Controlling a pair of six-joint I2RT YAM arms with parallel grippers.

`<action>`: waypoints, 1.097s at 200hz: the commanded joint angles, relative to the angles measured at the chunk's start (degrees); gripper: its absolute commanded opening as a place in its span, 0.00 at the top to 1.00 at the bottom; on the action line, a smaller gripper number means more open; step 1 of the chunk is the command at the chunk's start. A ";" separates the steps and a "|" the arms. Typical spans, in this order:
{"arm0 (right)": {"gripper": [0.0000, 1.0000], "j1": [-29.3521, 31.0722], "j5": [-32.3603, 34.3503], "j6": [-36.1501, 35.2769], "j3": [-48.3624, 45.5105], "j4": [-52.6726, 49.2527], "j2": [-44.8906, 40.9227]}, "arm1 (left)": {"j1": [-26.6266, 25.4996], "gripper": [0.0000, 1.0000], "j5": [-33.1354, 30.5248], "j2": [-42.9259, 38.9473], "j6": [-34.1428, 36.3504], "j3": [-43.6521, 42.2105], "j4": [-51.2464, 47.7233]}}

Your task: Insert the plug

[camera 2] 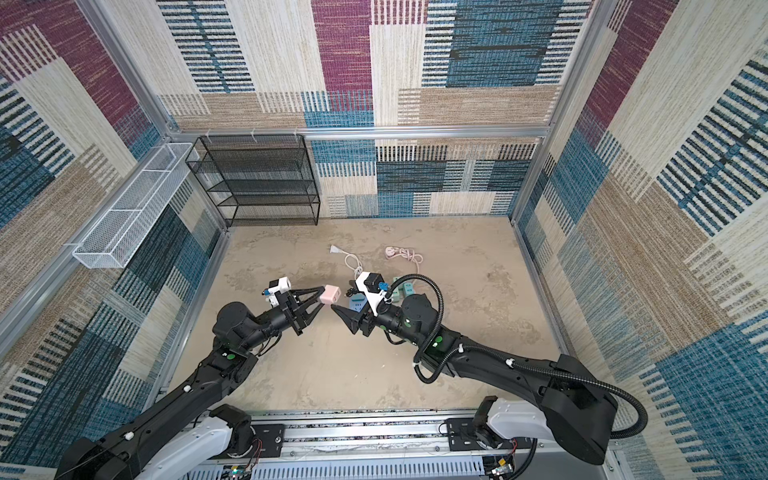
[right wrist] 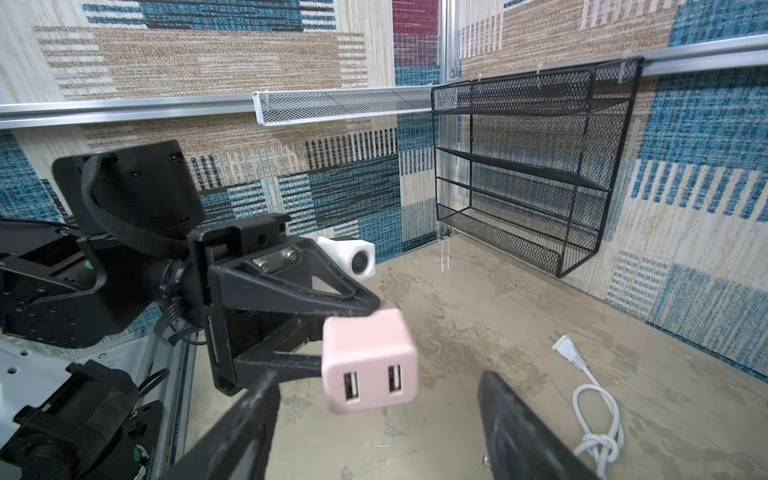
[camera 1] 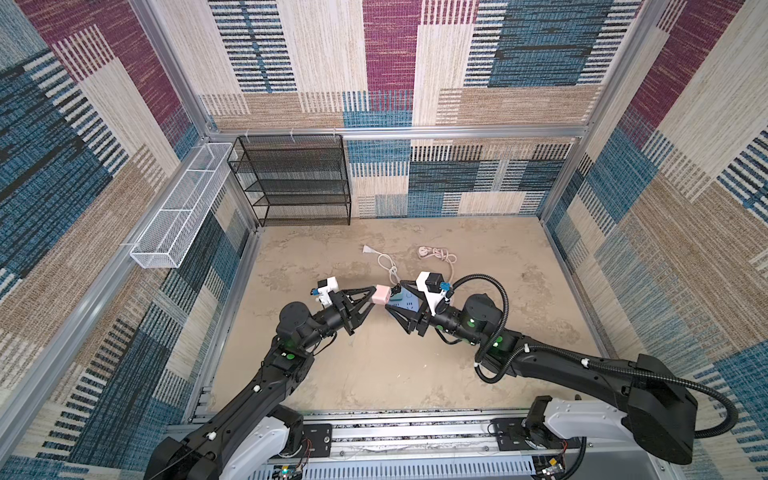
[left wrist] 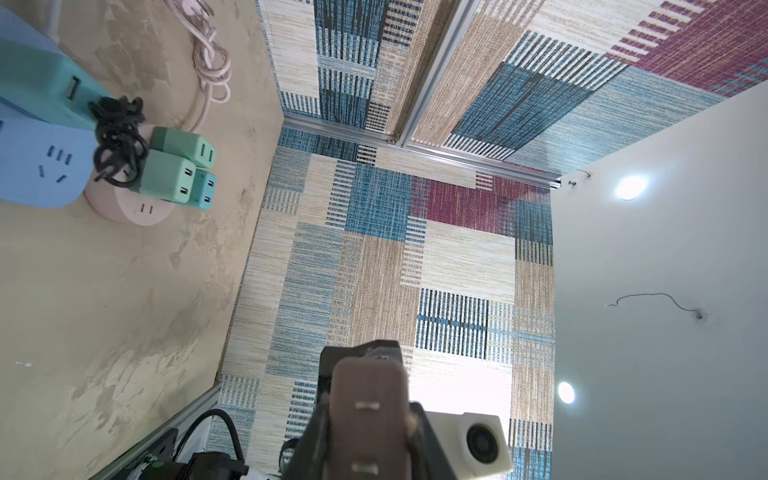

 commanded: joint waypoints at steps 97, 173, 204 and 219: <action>0.23 -0.12 -0.35 -1.82 1.04 -1.98 -0.48 | -0.66 1.00 2.70 3.11 -4.56 1.13 9.95; 0.24 -0.37 -0.50 -1.85 1.53 -1.65 0.89 | -0.78 1.00 3.10 4.07 -5.22 0.78 11.80; 0.25 -0.73 -0.55 -1.96 2.12 -1.91 0.86 | -0.83 1.00 3.05 3.98 -5.11 0.69 11.94; 0.25 -0.81 -1.14 -1.74 2.47 -1.91 0.91 | -0.92 1.00 3.14 4.03 -5.09 0.47 11.85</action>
